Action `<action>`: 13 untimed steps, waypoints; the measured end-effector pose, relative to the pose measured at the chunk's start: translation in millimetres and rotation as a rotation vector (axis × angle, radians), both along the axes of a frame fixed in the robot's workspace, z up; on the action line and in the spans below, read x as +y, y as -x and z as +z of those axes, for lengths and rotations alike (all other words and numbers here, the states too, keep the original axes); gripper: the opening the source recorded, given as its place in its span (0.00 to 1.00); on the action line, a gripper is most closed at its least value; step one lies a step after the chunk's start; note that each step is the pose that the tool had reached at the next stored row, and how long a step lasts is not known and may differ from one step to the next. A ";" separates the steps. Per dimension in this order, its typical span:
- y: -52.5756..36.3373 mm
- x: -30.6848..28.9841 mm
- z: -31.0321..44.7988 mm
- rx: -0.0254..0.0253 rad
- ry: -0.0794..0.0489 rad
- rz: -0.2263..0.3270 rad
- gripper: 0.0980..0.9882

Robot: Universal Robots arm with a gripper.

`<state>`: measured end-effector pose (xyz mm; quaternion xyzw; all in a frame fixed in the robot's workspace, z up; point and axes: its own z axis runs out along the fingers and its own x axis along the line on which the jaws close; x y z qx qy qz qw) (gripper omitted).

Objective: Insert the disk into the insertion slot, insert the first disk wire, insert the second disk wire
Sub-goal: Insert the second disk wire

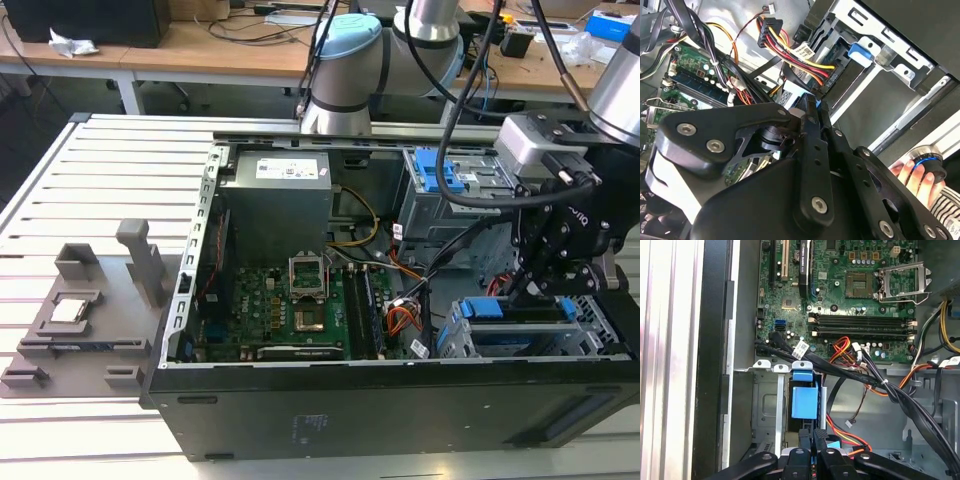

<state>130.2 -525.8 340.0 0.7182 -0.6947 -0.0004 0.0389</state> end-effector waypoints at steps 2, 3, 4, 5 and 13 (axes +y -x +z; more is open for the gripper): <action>0.0 -0.1 -0.2 0.0000 0.000 0.000 0.06; -0.1 -0.1 0.7 -0.0001 -0.001 0.000 0.06; -0.1 -0.2 2.9 -0.0002 -0.002 0.000 0.06; -0.1 -0.2 4.6 -0.0001 -0.001 0.000 0.06; -0.1 -0.2 2.3 -0.0001 -0.009 0.000 0.06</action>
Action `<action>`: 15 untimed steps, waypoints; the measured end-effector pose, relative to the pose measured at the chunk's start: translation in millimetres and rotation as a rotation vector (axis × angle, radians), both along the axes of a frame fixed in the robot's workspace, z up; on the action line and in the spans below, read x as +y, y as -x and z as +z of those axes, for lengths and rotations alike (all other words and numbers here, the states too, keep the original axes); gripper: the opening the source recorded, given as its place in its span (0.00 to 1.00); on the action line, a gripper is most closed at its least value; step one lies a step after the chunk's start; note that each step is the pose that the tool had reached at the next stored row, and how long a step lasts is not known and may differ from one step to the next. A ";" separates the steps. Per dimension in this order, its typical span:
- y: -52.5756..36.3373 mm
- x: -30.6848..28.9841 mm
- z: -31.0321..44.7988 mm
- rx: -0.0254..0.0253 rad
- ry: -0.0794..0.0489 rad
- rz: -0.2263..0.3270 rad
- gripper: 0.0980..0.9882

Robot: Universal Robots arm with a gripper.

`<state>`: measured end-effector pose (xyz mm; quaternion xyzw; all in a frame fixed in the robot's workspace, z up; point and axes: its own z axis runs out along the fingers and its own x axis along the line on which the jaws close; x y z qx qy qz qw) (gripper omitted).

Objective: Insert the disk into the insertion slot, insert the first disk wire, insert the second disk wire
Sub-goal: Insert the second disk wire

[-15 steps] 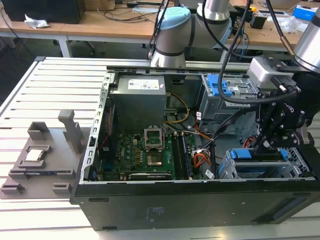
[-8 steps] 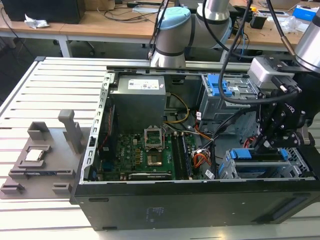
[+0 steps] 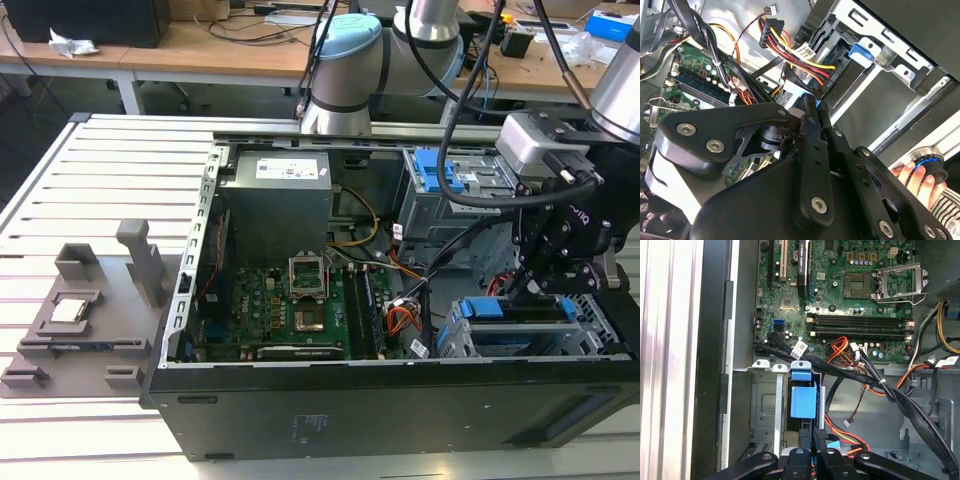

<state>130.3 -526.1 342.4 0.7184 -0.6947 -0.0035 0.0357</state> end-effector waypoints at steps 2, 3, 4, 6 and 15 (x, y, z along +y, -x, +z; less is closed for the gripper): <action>0.0 0.0 -0.5 0.0000 0.000 0.000 0.06; 0.0 0.0 -0.8 0.0000 0.000 0.000 0.06; 0.0 0.0 -1.0 0.0000 0.000 0.000 0.06; 0.0 0.0 -1.1 0.0000 -0.001 0.000 0.06; 0.0 0.9 -0.2 0.0000 0.001 0.000 0.06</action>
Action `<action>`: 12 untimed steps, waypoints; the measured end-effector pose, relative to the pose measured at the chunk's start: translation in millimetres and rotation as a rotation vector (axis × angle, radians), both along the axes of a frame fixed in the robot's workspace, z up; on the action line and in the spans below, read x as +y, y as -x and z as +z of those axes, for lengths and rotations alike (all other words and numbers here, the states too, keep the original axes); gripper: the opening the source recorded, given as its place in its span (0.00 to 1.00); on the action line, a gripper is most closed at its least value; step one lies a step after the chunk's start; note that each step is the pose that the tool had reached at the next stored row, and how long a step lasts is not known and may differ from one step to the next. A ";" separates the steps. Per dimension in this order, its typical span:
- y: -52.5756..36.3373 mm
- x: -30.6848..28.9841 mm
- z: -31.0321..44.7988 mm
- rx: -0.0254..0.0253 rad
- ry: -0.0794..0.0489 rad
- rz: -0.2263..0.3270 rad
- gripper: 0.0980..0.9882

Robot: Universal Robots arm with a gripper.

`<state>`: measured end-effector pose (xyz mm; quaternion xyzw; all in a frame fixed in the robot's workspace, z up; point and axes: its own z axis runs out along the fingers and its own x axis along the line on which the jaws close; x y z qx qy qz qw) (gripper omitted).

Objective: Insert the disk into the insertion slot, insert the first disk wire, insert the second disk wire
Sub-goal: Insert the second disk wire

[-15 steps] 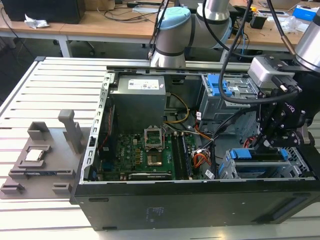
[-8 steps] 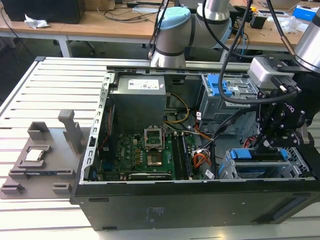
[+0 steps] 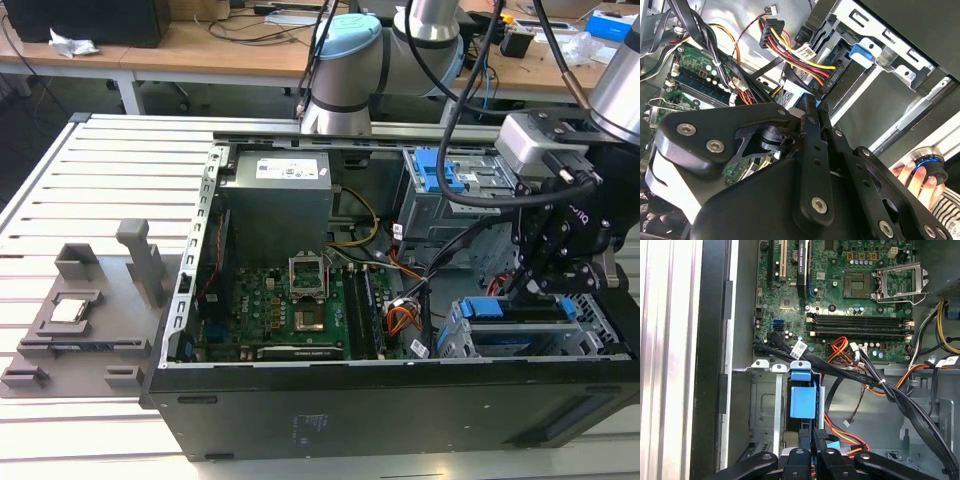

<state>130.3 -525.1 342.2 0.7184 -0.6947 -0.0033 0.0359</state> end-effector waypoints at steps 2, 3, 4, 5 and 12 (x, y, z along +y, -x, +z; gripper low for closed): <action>0.0 0.7 1.1 0.0001 0.005 0.000 0.06; 0.0 0.8 1.1 0.0000 0.005 0.000 0.06; 0.0 0.8 1.1 0.0000 0.005 0.000 0.06; 0.0 0.9 0.6 0.0001 0.004 0.000 0.06; 0.0 0.0 -2.4 0.0001 0.003 0.000 0.06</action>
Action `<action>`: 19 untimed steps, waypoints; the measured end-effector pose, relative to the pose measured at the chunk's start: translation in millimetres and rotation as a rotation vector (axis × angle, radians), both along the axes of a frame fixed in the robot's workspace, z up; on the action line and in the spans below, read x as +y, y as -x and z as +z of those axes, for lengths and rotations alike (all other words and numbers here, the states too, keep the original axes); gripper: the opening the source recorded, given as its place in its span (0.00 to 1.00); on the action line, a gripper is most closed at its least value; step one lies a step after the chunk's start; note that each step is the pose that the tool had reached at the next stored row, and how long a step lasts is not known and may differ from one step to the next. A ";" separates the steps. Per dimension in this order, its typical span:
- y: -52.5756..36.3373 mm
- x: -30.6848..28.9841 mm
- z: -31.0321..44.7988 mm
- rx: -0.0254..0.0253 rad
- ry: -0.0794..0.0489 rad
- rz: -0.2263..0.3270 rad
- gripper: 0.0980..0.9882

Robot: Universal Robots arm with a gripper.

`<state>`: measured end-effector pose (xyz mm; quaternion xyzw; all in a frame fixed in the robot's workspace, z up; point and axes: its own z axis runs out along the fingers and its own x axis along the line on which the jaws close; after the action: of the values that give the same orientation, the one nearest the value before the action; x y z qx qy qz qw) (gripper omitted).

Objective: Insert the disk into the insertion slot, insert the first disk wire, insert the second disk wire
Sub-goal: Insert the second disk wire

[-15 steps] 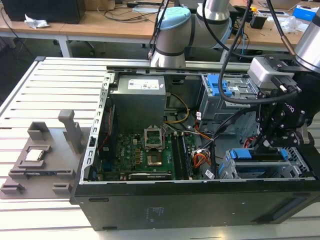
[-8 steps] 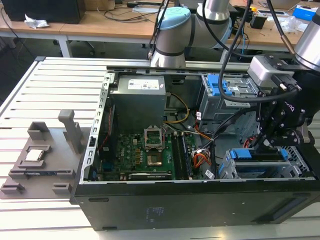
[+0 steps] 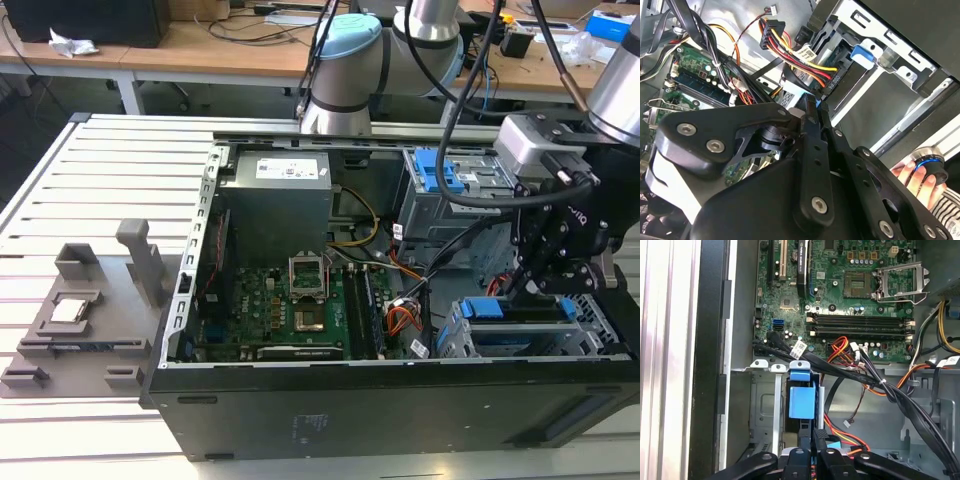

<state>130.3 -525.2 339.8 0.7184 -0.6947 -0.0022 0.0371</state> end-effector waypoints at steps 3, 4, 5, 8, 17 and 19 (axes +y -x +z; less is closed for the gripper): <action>0.0 -1.7 -1.4 -0.0001 0.000 0.000 0.06; 0.0 -1.9 -1.8 -0.0001 0.000 0.000 0.06; 0.0 -2.2 -2.0 -0.0001 0.000 0.000 0.06; 0.0 -2.5 -2.5 -0.0001 0.000 0.000 0.06; 0.1 -2.5 -4.2 0.0000 0.000 0.000 0.06; 0.1 -2.5 -4.3 -0.0001 0.000 0.000 0.06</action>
<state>130.2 -527.7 335.5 0.7183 -0.6947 -0.0021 0.0371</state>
